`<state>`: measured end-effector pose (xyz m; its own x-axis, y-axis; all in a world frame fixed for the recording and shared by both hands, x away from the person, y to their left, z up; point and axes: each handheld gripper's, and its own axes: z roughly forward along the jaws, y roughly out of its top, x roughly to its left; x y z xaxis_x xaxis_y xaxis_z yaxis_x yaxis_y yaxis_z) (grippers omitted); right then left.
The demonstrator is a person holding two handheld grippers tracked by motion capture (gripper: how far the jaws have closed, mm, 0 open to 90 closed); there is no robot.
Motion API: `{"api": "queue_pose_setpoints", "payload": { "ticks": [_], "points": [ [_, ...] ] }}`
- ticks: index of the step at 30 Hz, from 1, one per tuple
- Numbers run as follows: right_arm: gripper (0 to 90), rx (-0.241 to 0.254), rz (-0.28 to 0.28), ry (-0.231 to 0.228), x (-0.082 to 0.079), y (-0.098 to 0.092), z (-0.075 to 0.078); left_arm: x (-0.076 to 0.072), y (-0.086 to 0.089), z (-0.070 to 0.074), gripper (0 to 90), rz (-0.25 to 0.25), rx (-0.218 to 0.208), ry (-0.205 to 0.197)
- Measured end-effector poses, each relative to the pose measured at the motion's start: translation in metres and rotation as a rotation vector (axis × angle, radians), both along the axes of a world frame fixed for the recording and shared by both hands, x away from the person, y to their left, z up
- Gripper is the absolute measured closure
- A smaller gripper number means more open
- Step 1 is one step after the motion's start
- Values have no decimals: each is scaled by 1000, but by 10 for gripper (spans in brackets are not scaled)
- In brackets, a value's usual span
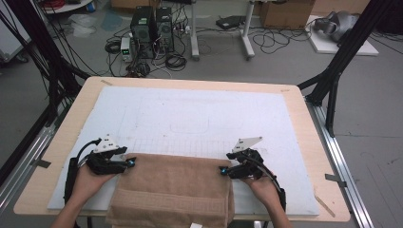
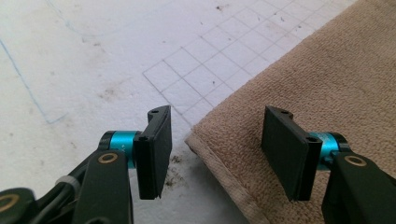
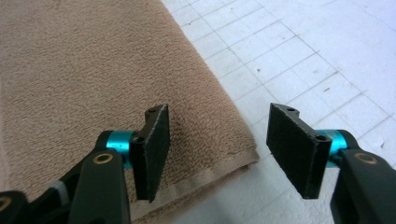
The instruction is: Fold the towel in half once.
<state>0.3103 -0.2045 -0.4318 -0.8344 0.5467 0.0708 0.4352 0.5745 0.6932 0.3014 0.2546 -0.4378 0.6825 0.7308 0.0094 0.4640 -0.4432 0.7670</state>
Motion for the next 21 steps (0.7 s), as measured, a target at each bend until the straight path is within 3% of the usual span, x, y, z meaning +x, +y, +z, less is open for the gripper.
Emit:
{"api": "queue_pose_setpoints", "payload": {
  "ticks": [6, 10, 13, 18, 21],
  "points": [
    [391, -30, 2, 23, 4, -1, -6, 7, 2, -6, 476, -26, -37, 59],
    [446, -5, 4, 47, 6, -2, -7, 6, 4, -8, 566, -23, -78, 78],
    [553, 0, 29, 55, 6, -1, -7, 6, 4, -8, 584, -22, -82, 86],
    [739, 17, 84, 92, 6, 1, -5, 4, 1, -7, 755, -62, -89, 96],
    [792, 5, 105, 75, 5, 2, -3, 3, 0, -6, 777, -63, -76, 88]
  ]
}}
